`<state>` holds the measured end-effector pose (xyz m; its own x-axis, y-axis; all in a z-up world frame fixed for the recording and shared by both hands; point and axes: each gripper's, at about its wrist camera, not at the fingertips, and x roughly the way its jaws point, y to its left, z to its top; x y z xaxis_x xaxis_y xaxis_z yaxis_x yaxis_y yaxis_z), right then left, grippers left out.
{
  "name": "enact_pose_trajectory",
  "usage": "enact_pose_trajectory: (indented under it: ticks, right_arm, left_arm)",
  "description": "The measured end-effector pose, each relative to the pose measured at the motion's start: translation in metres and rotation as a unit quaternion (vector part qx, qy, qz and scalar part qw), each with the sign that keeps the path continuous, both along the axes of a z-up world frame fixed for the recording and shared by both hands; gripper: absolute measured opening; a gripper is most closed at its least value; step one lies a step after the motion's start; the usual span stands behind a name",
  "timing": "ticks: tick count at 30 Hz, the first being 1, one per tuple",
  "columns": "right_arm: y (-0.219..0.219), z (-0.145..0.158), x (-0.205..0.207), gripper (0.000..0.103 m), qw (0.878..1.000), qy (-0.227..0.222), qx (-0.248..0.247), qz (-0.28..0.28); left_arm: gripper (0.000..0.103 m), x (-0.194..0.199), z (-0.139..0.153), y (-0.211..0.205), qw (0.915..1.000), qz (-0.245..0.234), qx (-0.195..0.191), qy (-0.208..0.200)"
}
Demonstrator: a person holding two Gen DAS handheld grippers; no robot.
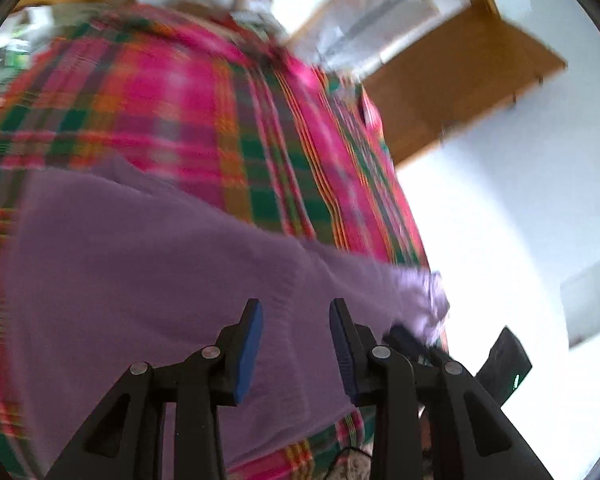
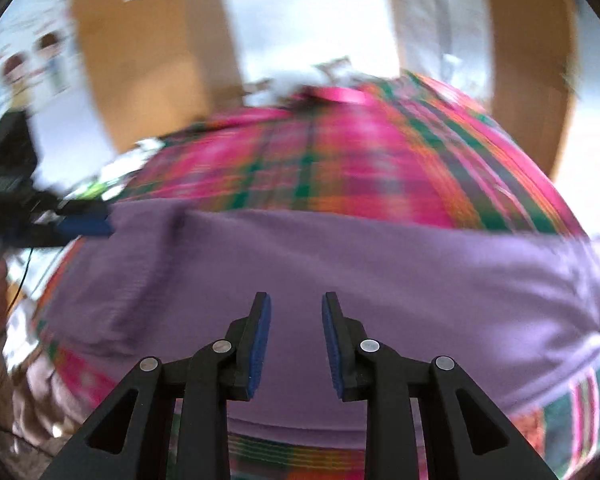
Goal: Fold clothes
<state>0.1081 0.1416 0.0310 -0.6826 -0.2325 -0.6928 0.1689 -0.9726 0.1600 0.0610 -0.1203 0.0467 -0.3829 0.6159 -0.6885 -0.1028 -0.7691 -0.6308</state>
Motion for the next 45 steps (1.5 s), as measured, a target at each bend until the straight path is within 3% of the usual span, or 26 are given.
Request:
enact_pose_trajectory:
  ticks: [7,14,20,25,31,35,38,41,45]
  right_arm:
    - [0.05,-0.014,-0.003,0.027,0.998,-0.016,0.016,-0.066]
    - [0.072,-0.018,0.003,0.027,0.995,-0.016,0.05,-0.083]
    - [0.109,-0.019,0.019,0.027,0.99,-0.013,0.074,-0.117]
    - [0.143,-0.018,0.032,0.027,0.986,-0.011,0.064,-0.154]
    - [0.188,-0.016,0.041,0.027,0.97,-0.017,0.081,-0.229]
    - [0.228,-0.014,0.046,0.028,0.965,-0.007,0.013,-0.261]
    - [0.255,-0.016,0.043,0.038,0.96,-0.008,-0.037,-0.278]
    - [0.275,-0.017,0.041,0.039,0.955,-0.007,-0.101,-0.278]
    - [0.286,-0.019,0.035,0.04,0.953,-0.011,-0.146,-0.267]
  left_arm:
    - [0.035,-0.009,-0.011,0.063,0.997,-0.072,-0.029,-0.002]
    - [0.035,-0.01,-0.031,0.1,0.9927,-0.111,-0.04,-0.024]
    - [0.035,-0.008,-0.037,0.127,0.9903,-0.13,-0.042,-0.027]
    - [0.035,-0.008,-0.036,0.143,0.9888,-0.14,-0.045,-0.028]
    - [0.035,-0.009,-0.035,0.161,0.9871,-0.152,-0.044,-0.029]
    - [0.035,-0.014,-0.034,0.174,0.9851,-0.165,-0.037,-0.03]
    - [0.035,-0.015,-0.033,0.181,0.9841,-0.171,-0.04,-0.028]
    - [0.036,-0.017,-0.033,0.186,0.9836,-0.173,-0.04,-0.029]
    - [0.036,-0.021,-0.032,0.19,0.9837,-0.173,-0.036,-0.034]
